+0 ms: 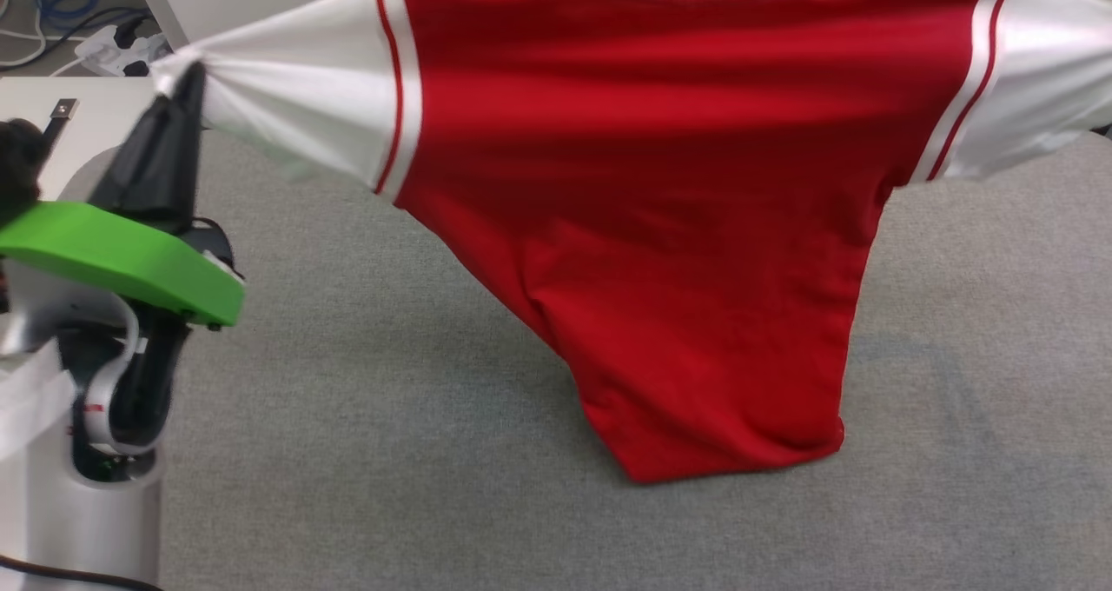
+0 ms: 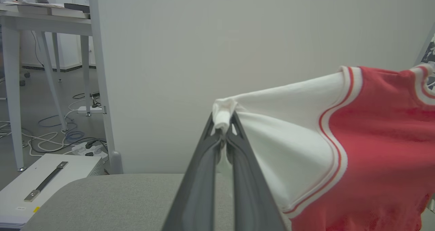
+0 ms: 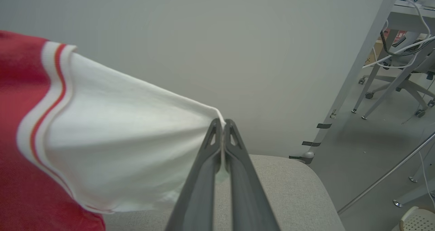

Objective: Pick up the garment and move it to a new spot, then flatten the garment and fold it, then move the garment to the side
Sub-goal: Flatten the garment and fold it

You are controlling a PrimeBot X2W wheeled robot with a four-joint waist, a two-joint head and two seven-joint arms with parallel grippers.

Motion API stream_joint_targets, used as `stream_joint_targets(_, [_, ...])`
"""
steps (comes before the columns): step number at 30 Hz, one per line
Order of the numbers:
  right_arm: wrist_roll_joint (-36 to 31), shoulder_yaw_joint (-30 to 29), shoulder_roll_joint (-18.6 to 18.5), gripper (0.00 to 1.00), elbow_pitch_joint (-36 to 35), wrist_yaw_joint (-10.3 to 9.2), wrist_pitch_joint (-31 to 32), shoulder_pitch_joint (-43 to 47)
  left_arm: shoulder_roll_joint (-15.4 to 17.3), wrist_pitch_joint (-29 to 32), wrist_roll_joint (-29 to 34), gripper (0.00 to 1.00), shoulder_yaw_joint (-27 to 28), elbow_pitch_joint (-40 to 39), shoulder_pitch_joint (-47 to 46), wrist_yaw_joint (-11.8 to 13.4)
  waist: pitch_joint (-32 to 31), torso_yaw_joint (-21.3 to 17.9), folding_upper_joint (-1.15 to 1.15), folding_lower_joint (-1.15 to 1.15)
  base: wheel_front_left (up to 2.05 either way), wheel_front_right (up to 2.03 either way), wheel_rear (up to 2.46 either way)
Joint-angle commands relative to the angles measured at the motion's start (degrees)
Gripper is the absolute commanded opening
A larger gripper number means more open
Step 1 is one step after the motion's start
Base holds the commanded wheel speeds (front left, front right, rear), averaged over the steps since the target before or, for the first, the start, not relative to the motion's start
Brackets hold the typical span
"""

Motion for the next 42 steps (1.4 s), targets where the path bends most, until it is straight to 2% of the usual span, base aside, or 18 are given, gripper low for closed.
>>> stream_joint_targets(1, [0.2, -0.5, -0.6, 0.00, -0.8, -0.10, -0.5, -1.1, 1.1, -0.9, 0.2, 0.00, 1.3, -0.4, -1.4, -0.2, -0.3, -0.2, 0.00, 0.00, 0.00, 0.00, 0.00])
stream_joint_targets(6, [0.9, -0.7, -0.6, 0.00, -3.3, -0.10, -0.5, -3.2, 2.6, -2.7, -0.1, 0.00, 3.3, -2.0, -4.3, -0.7, -0.4, -0.6, 0.00, 0.00, 0.00, 0.00, 0.00])
stream_joint_targets(11, [0.6, -0.2, -1.6, 0.00, -4.8, -0.10, -1.4, -5.7, 4.1, -1.2, -0.9, 0.00, 4.0, -2.7, -7.5, -0.7, 0.7, -0.7, 0.00, 0.00, 0.00, 0.00, 0.00])
stream_joint_targets(17, [0.3, 1.4, -3.5, 0.00, -3.4, -0.10, -2.7, -9.4, 5.4, 1.3, -1.8, 0.00, 4.1, -1.6, -12.3, -0.3, 3.9, -0.5, 0.00, 0.00, 0.00, 0.00, 0.00])
stream_joint_targets(22, [1.0, 3.1, -3.4, 0.00, -0.9, -0.10, -3.6, -15.7, 6.5, 2.7, -3.5, 0.00, 4.0, 1.1, -17.9, -0.9, 8.2, -0.7, 0.00, 0.00, 0.00, 0.00, 0.00])
stream_joint_targets(30, [-0.1, 7.1, -4.8, 0.00, 5.6, -0.10, -6.4, -30.6, 7.1, 2.5, -3.3, 0.00, 1.6, 8.7, -32.1, -1.9, 18.8, -0.4, 0.00, 0.00, 0.00, 0.00, 0.00])
stream_joint_targets(42, [-3.7, 12.3, -4.3, 0.00, 20.8, -0.10, -16.4, -55.2, 6.3, -4.3, 0.7, 0.00, -2.3, 27.9, -60.8, -3.2, 31.5, -0.4, 0.00, 0.00, 0.00, 0.00, 0.00])
